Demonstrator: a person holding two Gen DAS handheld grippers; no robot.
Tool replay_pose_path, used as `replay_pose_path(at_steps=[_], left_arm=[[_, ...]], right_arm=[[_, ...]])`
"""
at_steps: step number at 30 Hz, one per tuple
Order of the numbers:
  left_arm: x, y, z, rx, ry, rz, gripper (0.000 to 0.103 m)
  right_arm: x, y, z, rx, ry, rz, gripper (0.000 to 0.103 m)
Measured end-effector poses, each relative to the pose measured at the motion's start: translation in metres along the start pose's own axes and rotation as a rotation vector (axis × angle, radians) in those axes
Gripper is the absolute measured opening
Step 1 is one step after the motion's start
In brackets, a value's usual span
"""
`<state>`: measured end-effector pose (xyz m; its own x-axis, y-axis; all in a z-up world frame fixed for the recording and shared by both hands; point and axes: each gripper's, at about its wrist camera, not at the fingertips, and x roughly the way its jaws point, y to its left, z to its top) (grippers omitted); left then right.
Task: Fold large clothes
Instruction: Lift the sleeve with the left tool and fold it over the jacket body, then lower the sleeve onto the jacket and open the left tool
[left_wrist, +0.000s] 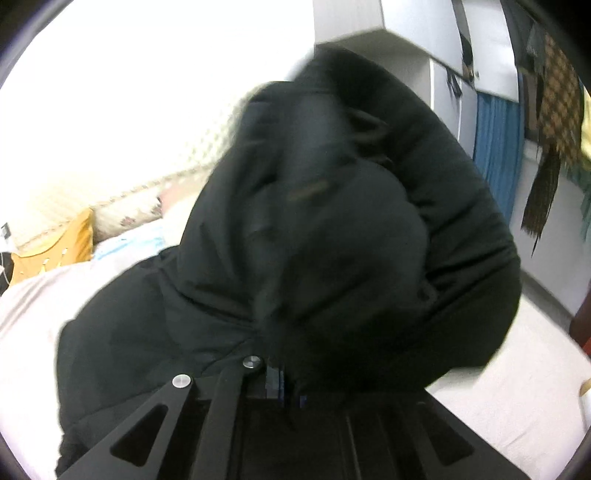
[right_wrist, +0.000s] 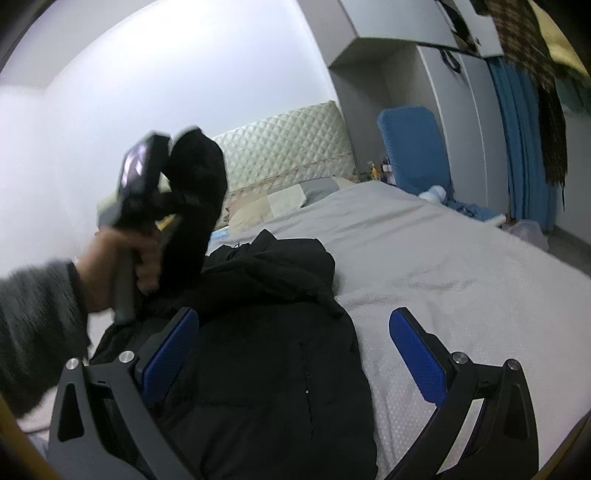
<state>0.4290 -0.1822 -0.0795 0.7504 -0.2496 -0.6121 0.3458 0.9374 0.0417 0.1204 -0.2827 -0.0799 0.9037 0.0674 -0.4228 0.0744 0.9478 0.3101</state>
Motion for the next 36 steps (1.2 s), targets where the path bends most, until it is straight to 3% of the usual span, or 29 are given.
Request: replay_pose_path(at_steps=[8,13,19,22,24,25,26,32,36], left_arm=[[0.083,0.0,-0.044,-0.019,0.197,-0.075,0.005],[0.076,0.005,-0.051,0.02,0.176,-0.081,0.005],[0.062,0.001,-0.036,0.031,0.115,-0.08,0.008],[0.047,0.01,-0.038,0.005,0.119,-0.078,0.018],[0.04,0.017,-0.042,-0.008,0.135,-0.068,0.034],[0.033,0.02,-0.043,-0.013,0.138,-0.055,0.052],[0.025,0.022,-0.043,-0.015,0.132,-0.053,0.065],[-0.023,0.053,-0.052,-0.064,0.083,-0.077,0.069],[-0.051,0.081,-0.05,-0.068,0.029,-0.039,0.069]], right_arm=[[0.021,-0.003,-0.006,-0.004,0.049,-0.003,0.103],[0.031,-0.002,-0.01,-0.018,0.065,-0.022,0.103],[0.035,0.003,-0.014,-0.045,0.08,-0.041,0.103],[0.035,0.009,-0.017,-0.065,0.081,-0.052,0.103],[0.035,0.016,-0.019,-0.084,0.086,-0.052,0.103],[0.035,0.02,-0.02,-0.095,0.084,-0.053,0.103],[0.034,0.024,-0.02,-0.114,0.081,-0.055,0.103],[0.03,0.029,-0.02,-0.134,0.076,-0.049,0.103],[0.037,0.035,-0.017,-0.141,0.07,-0.073,0.103]])
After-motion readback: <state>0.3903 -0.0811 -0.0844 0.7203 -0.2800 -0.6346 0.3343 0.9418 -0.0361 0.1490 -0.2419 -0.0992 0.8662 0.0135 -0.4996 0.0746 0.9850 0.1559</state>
